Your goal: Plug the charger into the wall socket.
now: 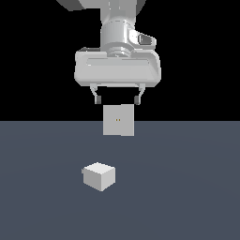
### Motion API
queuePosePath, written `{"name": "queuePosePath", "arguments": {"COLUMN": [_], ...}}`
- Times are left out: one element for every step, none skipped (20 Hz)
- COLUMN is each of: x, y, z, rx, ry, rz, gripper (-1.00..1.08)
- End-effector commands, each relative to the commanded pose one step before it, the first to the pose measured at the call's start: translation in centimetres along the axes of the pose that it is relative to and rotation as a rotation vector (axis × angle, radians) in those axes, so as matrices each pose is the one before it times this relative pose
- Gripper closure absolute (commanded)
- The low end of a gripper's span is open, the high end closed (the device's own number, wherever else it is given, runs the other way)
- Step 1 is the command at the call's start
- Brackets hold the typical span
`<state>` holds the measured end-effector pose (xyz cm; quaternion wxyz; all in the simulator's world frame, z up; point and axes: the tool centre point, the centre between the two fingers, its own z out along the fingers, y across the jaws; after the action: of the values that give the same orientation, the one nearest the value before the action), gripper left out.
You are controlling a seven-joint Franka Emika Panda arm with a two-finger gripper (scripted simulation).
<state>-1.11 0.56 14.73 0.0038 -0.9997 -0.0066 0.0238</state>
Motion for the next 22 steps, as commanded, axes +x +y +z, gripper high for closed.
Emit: {"name": "queuePosePath", "arguments": {"x": [0.0,-0.007,-0.021,-0.034,-0.048,-0.062,-0.076,-0.09,-0.103,-0.117,-0.131,-0.144,-0.158,-0.171,-0.184,-0.198,-0.211,-0.224,-0.237,-0.249,-0.259,-0.258], "y": [0.001,-0.014,-0.016,-0.033,-0.047,-0.061,-0.074,-0.089,-0.102,-0.114,-0.128,-0.14,-0.154,-0.166,-0.179,-0.191,-0.203,-0.215,-0.226,-0.237,-0.245,-0.244], "z": [0.0,0.007,0.024,0.039,0.055,0.07,0.086,0.101,0.117,0.132,0.148,0.163,0.178,0.193,0.208,0.222,0.237,0.251,0.265,0.279,0.289,0.289], "rx": [0.0,-0.00004,-0.00005,-0.00009,-0.00012,-0.00016,-0.00019,-0.00022,-0.00026,-0.00029,-0.00032,-0.00036,-0.00039,-0.00042,-0.00045,-0.00048,-0.00051,-0.00054,-0.00057,-0.0006,-0.00062,-0.00061], "ry": [0.0,0.00007,0.00017,0.00029,0.0004,0.00052,0.00063,0.00075,0.00086,0.00098,0.00109,0.0012,0.00131,0.00142,0.00153,0.00164,0.00175,0.00185,0.00196,0.00206,0.00214,0.00213], "rz": [0.0,-0.00097,-0.00248,-0.00425,-0.00597,-0.00767,-0.00934,-0.01106,-0.01274,-0.0144,-0.01607,-0.0177,-0.01935,-0.02096,-0.02257,-0.02415,-0.02571,-0.02725,-0.02876,-0.03025,-0.03131,-0.03122], "gripper": [-0.92,-0.92,-0.92,-0.92,-0.92,-0.92,-0.92,-0.92,-0.92,-0.92,-0.92,-0.92,-0.92,-0.92,-0.92,-0.92,-0.92,-0.92,-0.92,-0.92,-0.92,-0.92]}}
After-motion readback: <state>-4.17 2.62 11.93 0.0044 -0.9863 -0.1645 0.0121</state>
